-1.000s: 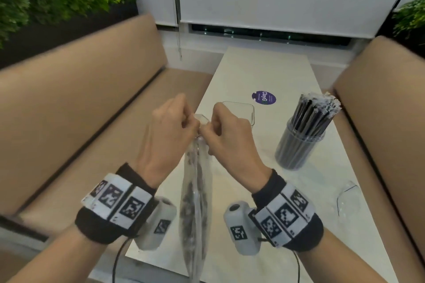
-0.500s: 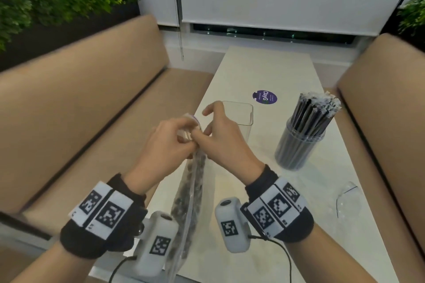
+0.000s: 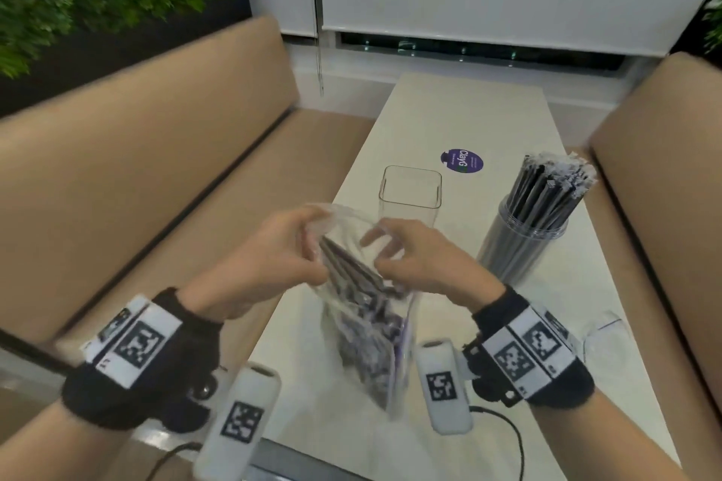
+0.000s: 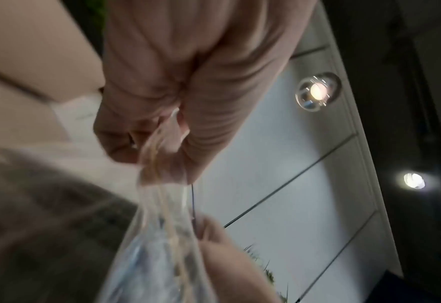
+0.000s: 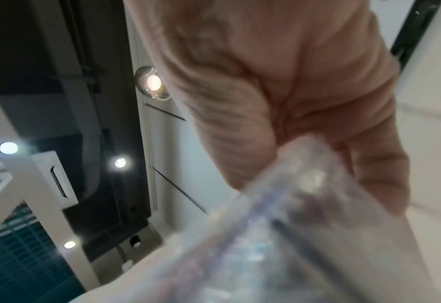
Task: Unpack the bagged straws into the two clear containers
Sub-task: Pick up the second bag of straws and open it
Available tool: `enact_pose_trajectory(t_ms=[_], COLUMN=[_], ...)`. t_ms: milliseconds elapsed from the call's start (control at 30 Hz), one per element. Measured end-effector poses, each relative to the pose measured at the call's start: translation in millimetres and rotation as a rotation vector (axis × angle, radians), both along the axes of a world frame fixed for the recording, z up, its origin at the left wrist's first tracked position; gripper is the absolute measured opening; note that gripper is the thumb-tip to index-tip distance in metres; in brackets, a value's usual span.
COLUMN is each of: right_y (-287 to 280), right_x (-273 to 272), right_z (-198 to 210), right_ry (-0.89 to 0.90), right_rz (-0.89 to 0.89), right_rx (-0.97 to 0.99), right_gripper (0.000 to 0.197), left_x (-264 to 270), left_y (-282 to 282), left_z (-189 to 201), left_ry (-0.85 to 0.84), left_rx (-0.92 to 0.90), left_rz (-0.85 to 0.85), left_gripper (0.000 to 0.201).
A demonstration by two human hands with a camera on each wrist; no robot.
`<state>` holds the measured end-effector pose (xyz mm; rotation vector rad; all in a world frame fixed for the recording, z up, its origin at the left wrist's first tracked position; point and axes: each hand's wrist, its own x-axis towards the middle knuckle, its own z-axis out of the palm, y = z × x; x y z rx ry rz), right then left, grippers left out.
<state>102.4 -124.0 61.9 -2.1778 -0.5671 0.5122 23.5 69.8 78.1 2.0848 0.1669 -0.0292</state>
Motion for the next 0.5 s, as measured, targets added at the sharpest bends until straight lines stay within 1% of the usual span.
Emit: enact_pose_trajectory(t_ms=[67,100,133,200,233,300,367,400,500], right_y=[-18.6,-30.9,-41.6,-52.8,-53.0,-48.9,-48.0,-49.1,-53.0], right_x=[8.4,14.1,19.0,22.9,22.4,18.3,13.3,11.0,8.1], right_z=[0.6,2.2,5.7,10.1,9.8,7.3,4.1,3.4,3.3], right_ry=[0.004,0.036,0.066,0.118,0.15,0.229,0.278,0.295,0.339], right_rz=[-0.078,-0.13,-0.156,-0.165,-0.157,-0.121,-0.086,-0.08,-0.104], right_rx=[-0.033,-0.013,0.013,0.049,0.065,0.065,0.023,0.005,-0.005], right_gripper=[0.022,0.014,0.009,0.015,0.017,0.019,0.017,0.016,0.015], left_x=[-3.8,-7.5,-10.5,-12.6,-11.8,-5.9,2.5,5.9,11.8], left_y=[10.8,17.5,22.3,24.0,21.2,15.8,16.3,18.2,27.7], left_z=[1.6,3.1,3.8,2.4,0.9,-2.2,-7.2,-10.1,-20.4], left_ry=[0.036,0.047,0.051,0.105,0.141,0.149,0.104,0.081,0.063], left_rx=[0.014,0.076,0.158,0.314,0.353,0.319,0.33,0.374,0.551], left_rz=[0.016,-0.013,-0.057,-0.134,-0.15,-0.155,-0.161,-0.161,-0.143], left_gripper=[0.062,0.061,0.065,0.082,0.091,0.104,0.114,0.115,0.106])
